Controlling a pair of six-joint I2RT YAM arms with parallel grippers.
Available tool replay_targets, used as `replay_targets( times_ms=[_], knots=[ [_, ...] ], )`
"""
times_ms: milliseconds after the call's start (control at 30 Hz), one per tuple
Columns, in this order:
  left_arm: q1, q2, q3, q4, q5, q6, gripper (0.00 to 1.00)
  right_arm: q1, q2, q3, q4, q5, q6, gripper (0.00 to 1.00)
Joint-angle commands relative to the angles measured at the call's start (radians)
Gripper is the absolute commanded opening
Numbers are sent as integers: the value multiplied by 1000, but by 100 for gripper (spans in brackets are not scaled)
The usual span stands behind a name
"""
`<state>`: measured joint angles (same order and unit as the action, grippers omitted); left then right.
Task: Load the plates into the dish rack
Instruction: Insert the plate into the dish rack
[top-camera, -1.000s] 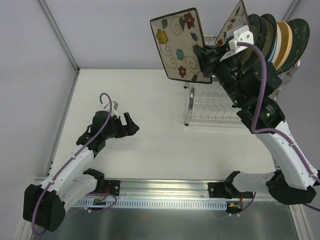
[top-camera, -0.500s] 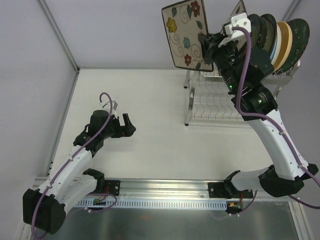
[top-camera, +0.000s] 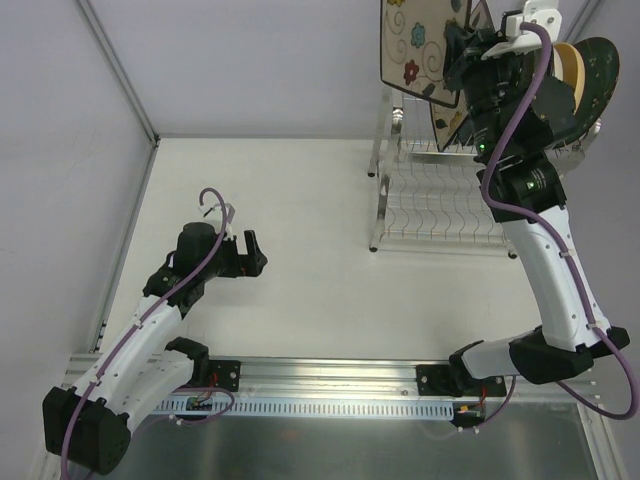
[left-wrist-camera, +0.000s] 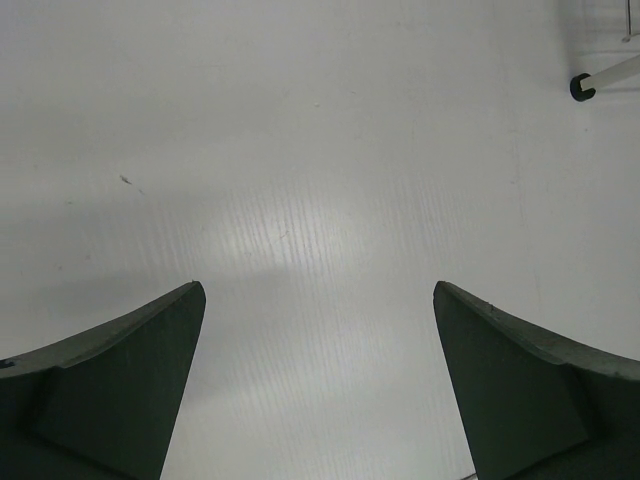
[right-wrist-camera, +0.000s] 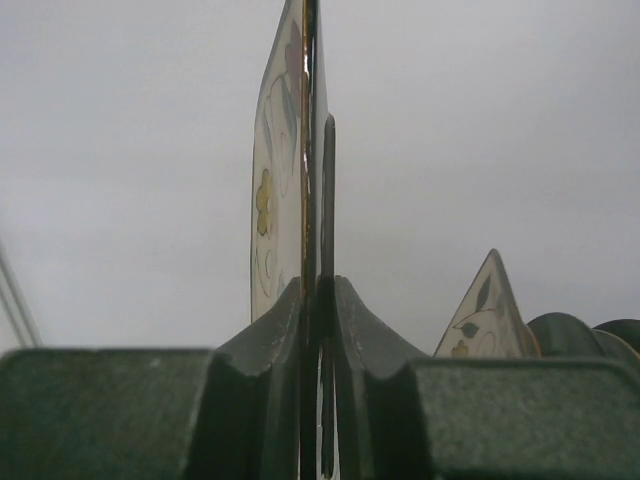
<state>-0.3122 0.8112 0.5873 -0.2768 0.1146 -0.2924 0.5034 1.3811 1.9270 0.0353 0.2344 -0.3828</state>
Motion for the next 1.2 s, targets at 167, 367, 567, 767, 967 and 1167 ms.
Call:
replay_targets(
  times_ms=[167,367,567,767,967,1167],
  knots=[
    [9,19,26,2,-35,27,99,-58,-13,96,413,54,10,0],
    [9,40,32,4,-43,33,99,-72,21,83,465,97,-93,1],
    [10,59,36,7,-43,35,99,-81,61,61,505,135,-166,1],
    [16,72,39,8,-39,35,99,-101,84,41,529,166,-182,1],
    [21,82,40,10,-33,33,99,-108,110,26,551,194,-212,1],
    [25,89,39,14,-27,30,99,-123,133,12,545,206,-214,1]
  ],
)
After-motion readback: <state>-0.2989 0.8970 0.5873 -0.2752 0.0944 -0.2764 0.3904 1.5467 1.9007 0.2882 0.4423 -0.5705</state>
